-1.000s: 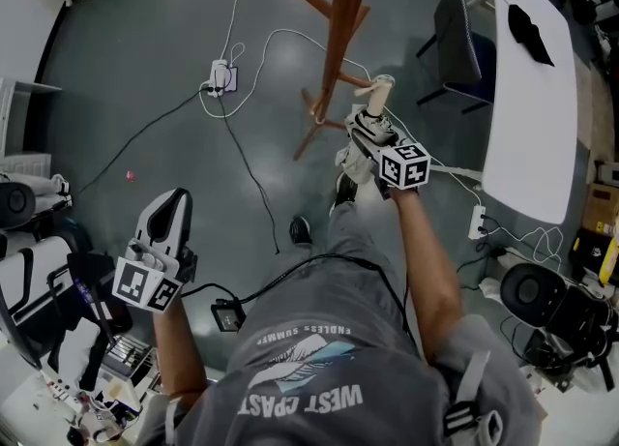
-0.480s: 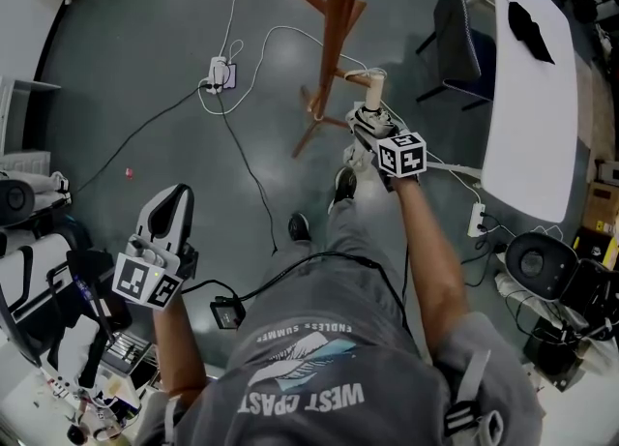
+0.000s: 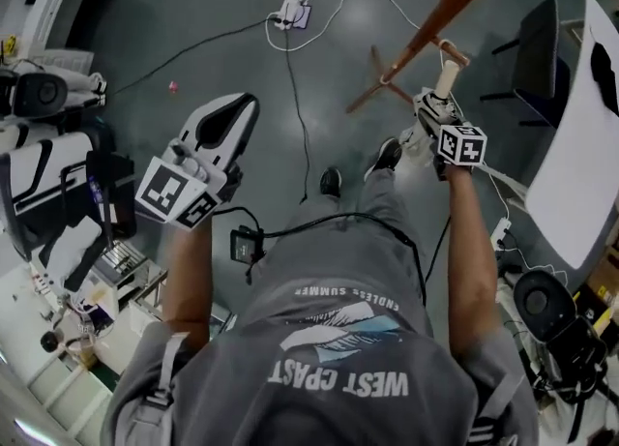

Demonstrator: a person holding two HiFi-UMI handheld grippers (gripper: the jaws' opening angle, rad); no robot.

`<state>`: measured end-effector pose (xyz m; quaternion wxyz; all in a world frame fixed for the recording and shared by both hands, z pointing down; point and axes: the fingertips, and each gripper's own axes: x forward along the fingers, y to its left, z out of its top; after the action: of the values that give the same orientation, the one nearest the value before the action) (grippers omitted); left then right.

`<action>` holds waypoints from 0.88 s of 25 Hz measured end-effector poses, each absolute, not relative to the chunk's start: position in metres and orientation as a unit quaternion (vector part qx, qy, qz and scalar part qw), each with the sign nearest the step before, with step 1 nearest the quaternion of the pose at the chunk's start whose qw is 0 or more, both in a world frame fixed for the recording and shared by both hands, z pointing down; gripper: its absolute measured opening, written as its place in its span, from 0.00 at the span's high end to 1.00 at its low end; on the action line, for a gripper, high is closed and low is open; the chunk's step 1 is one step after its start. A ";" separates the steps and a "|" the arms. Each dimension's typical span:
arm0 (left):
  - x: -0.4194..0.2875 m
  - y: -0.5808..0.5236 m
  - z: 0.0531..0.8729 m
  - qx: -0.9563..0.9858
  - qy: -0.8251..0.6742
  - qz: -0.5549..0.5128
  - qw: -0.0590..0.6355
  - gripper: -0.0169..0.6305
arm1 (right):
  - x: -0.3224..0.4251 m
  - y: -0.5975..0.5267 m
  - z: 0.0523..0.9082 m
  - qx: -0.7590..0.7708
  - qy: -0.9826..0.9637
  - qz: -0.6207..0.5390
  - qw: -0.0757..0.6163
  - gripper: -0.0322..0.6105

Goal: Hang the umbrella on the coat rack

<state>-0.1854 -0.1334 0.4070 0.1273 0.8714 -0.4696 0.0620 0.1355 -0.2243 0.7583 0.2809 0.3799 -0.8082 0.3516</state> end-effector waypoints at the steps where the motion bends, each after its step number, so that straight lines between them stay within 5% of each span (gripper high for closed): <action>1: -0.187 -0.132 0.406 0.870 -0.471 0.063 0.128 0.93 | 0.132 -0.220 0.765 0.374 -0.806 0.357 0.289 0.51; 22: -0.253 -0.097 0.392 0.847 -0.513 0.074 0.121 0.93 | 0.088 -0.225 0.820 0.375 -0.770 0.349 0.380 0.49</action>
<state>-0.2530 -0.0965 0.3919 0.1206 0.8468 -0.5127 0.0737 0.0878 -0.2255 0.8199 0.3803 0.3746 -0.7701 0.3494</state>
